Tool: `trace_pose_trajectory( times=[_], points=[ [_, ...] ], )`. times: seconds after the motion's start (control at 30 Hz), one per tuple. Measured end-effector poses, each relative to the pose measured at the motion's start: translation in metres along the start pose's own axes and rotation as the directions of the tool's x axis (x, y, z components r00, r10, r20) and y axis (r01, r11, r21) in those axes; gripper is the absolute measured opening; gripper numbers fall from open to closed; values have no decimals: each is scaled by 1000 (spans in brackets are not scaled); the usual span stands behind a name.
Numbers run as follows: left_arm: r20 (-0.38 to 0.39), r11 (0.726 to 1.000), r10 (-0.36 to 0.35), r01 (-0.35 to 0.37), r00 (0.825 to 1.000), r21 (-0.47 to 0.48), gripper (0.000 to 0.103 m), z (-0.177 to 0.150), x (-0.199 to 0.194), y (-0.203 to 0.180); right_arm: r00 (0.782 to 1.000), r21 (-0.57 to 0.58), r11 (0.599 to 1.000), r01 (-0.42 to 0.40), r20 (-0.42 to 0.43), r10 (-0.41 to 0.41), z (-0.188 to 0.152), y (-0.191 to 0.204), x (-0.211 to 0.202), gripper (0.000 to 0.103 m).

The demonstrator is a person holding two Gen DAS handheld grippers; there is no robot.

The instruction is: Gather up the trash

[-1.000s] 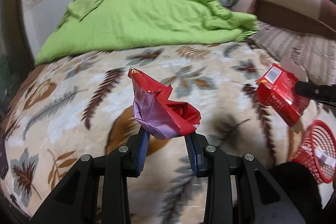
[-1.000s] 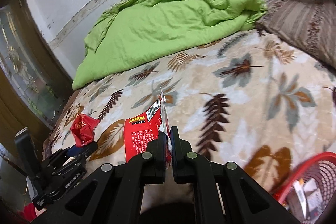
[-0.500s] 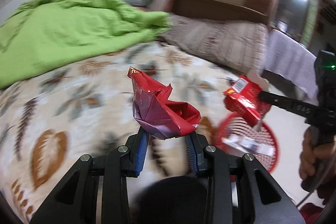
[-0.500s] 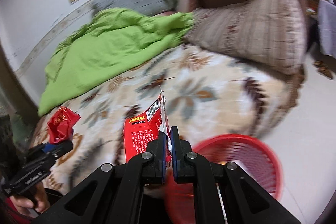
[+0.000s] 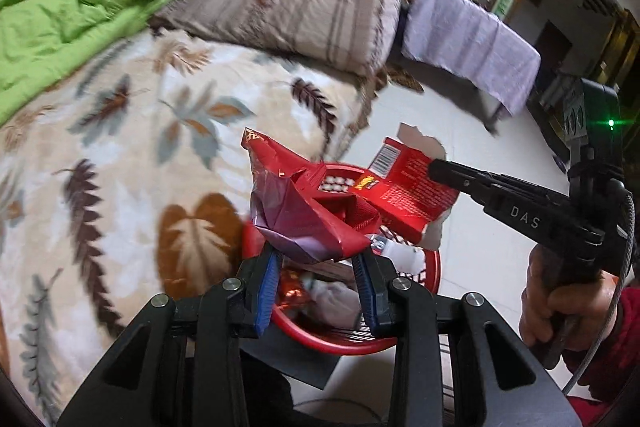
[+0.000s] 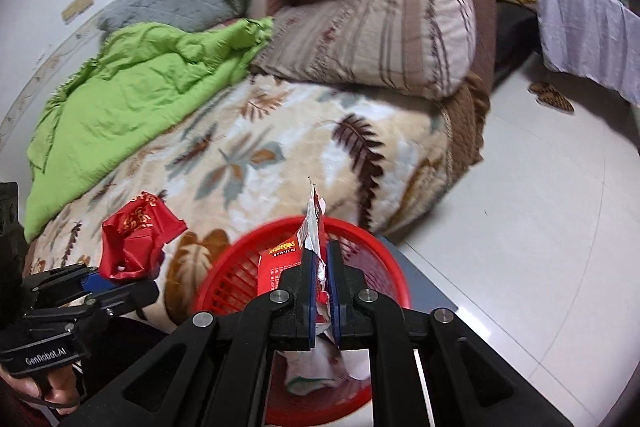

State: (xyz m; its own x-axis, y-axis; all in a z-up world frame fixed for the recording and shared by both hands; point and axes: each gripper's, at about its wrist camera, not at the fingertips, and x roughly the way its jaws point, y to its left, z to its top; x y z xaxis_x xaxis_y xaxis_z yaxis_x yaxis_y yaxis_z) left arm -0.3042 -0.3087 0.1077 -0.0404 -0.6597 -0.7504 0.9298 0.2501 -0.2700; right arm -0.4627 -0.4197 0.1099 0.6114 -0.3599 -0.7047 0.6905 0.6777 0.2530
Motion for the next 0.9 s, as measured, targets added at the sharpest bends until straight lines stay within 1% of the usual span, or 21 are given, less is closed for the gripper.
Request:
trace_pose_trajectory(
  times=[0.03,0.07,0.1,0.13,0.17,0.2,0.23,0.27,0.33,0.4,0.43,0.47,0.5,0.53,0.6,0.67,0.73,0.8,0.83,0.87,0.9],
  points=[
    [-12,1000,-11,11,1000,4,37,0,6,-3,1000,8,1000,9,-13,-9,-2,-3,2,8],
    [-24,1000,-24,24,999,5,38,0,11,-4,1000,17,1000,16,-22,-15,-3,-6,3,15],
    [-31,999,-31,31,999,6,41,0,13,-6,999,23,1000,20,-26,-19,-4,-8,4,27],
    [-36,999,-38,38,999,11,43,-1,15,-8,999,27,999,25,-25,-24,-3,-10,3,34],
    [-33,999,-38,38,999,14,51,-1,15,-10,999,25,999,32,-16,-32,-4,-10,1,43],
    [-28,999,-35,36,999,16,58,-2,14,-11,999,17,999,36,-2,-36,-3,-9,-2,45],
    [-20,999,-29,29,999,18,60,-1,12,-11,999,11,999,37,5,-37,-2,-7,-4,45],
    [-8,1000,-25,25,1000,16,60,-1,8,-10,999,9,999,44,9,-44,-1,-5,-6,46],
    [13,1000,-21,21,1000,9,61,-1,-1,-7,997,16,997,71,18,-71,1,-1,-10,52],
    [46,1000,7,-7,999,5,64,-2,-13,-2,991,18,991,130,39,-131,5,7,-16,73],
    [78,999,42,-42,996,6,67,-4,-23,2,985,15,986,166,55,-166,5,13,-20,78],
    [99,998,65,-66,993,3,73,-5,-30,5,975,7,978,210,77,-210,5,23,-25,85],
    [129,995,95,-96,987,-3,78,-8,-41,10,971,2,974,225,86,-225,6,27,-27,86],
    [153,993,121,-121,981,-9,79,-11,-50,14,966,-2,970,243,94,-242,5,35,-29,87],
    [189,985,171,-171,967,-20,82,-18,-68,23,949,5,955,298,108,-297,1,50,-32,95],
    [211,975,221,-219,952,-32,85,-26,-82,32,912,32,920,390,124,-391,-7,66,-35,103],
    [241,961,277,-273,930,-53,88,-35,-97,41,876,49,890,453,163,-455,-16,80,-40,103],
    [265,947,321,-311,909,-78,92,-43,-111,49,854,47,878,476,215,-474,-28,98,-47,103],
    [277,939,345,-332,897,-94,93,-46,-116,53,838,45,865,499,231,-495,-33,105,-50,103],
    [284,932,363,-347,887,-108,94,-48,-121,57,830,33,858,512,237,-505,-35,112,-51,103],
    [291,925,380,-360,878,-121,95,-51,-125,60,833,10,859,511,240,-499,-37,119,-52,103]
  ],
)
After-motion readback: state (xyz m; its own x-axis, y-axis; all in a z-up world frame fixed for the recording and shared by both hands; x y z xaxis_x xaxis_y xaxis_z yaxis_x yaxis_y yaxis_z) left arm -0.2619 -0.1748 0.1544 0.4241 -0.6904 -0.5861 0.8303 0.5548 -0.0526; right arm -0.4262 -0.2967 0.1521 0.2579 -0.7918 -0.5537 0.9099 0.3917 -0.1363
